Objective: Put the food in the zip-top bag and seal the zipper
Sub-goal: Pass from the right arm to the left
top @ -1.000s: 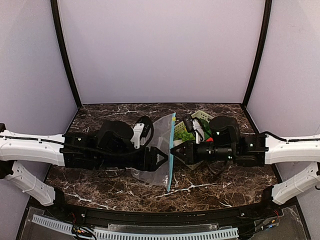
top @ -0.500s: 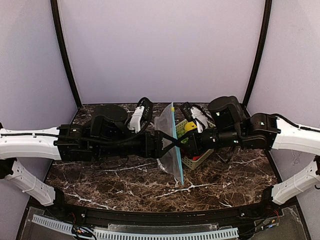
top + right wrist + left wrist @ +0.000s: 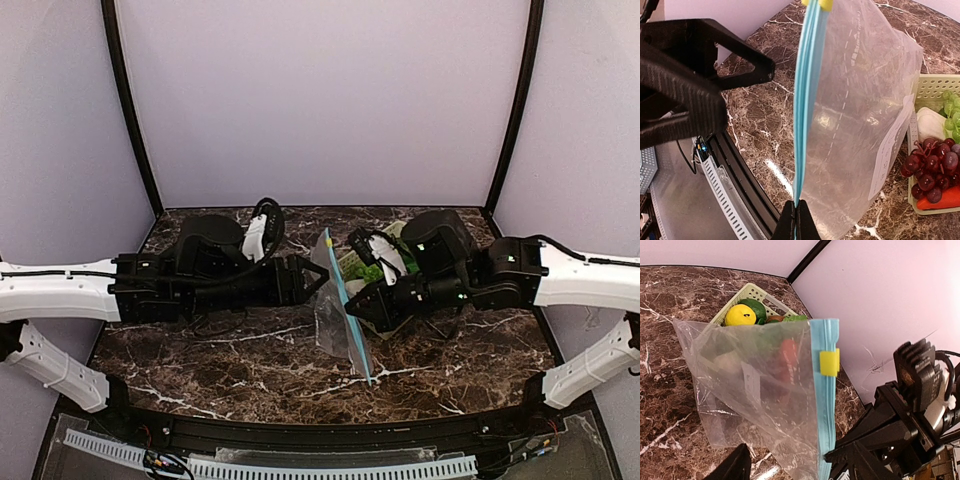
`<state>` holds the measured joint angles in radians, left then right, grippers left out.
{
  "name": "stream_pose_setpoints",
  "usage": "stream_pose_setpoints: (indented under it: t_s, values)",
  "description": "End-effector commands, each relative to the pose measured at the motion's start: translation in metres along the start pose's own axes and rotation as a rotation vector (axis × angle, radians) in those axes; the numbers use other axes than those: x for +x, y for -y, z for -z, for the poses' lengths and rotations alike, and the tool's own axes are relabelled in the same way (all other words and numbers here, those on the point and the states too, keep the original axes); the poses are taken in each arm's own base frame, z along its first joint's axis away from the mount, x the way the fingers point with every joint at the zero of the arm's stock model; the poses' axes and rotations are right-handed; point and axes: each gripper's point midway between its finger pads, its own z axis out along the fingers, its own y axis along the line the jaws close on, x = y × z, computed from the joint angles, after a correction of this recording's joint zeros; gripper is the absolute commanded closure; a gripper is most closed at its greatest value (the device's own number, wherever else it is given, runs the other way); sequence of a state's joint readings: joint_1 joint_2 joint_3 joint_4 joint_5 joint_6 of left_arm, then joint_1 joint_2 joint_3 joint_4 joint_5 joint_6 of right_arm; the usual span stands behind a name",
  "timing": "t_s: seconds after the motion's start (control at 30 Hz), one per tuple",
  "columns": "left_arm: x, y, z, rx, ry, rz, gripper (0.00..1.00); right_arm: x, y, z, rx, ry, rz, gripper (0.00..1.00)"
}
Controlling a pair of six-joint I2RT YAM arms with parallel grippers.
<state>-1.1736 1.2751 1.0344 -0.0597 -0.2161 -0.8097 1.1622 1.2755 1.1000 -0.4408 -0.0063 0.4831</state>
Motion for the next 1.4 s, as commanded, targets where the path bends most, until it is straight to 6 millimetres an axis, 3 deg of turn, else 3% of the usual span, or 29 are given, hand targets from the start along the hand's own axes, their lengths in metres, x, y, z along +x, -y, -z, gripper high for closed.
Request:
stream_pose_setpoints:
  t_s: [0.0, 0.3, 0.47, 0.63, 0.83, 1.17, 1.37]
  values:
    - [-0.017, 0.005, 0.004, 0.040, 0.043, 0.035, 0.34, 0.001, -0.010, -0.001, -0.042, 0.009, 0.011, 1.00]
    - [-0.019, 0.007, -0.004, 0.053, 0.027, 0.035, 0.34, 0.002, -0.012, -0.003, -0.049, 0.002, 0.016, 1.00]
    - [-0.024, 0.013, -0.009, 0.080, 0.029, 0.033, 0.29, 0.003, -0.013, -0.004, -0.052, -0.001, 0.021, 1.00]
    - [-0.022, 0.010, -0.015, 0.074, 0.019, 0.042, 0.31, 0.004, -0.014, -0.004, -0.056, -0.005, 0.023, 1.00]
    - [-0.019, 0.004, -0.021, 0.062, 0.010, 0.050, 0.37, 0.005, -0.014, -0.004, -0.060, -0.005, 0.025, 1.00]
    - [-0.010, 0.000, -0.029, 0.063, -0.016, 0.065, 0.63, 0.007, -0.014, -0.006, -0.058, -0.008, 0.022, 1.00]
    - [-0.008, 0.000, -0.031, 0.073, -0.020, 0.071, 0.69, 0.008, -0.014, -0.007, -0.060, -0.014, 0.020, 1.00]
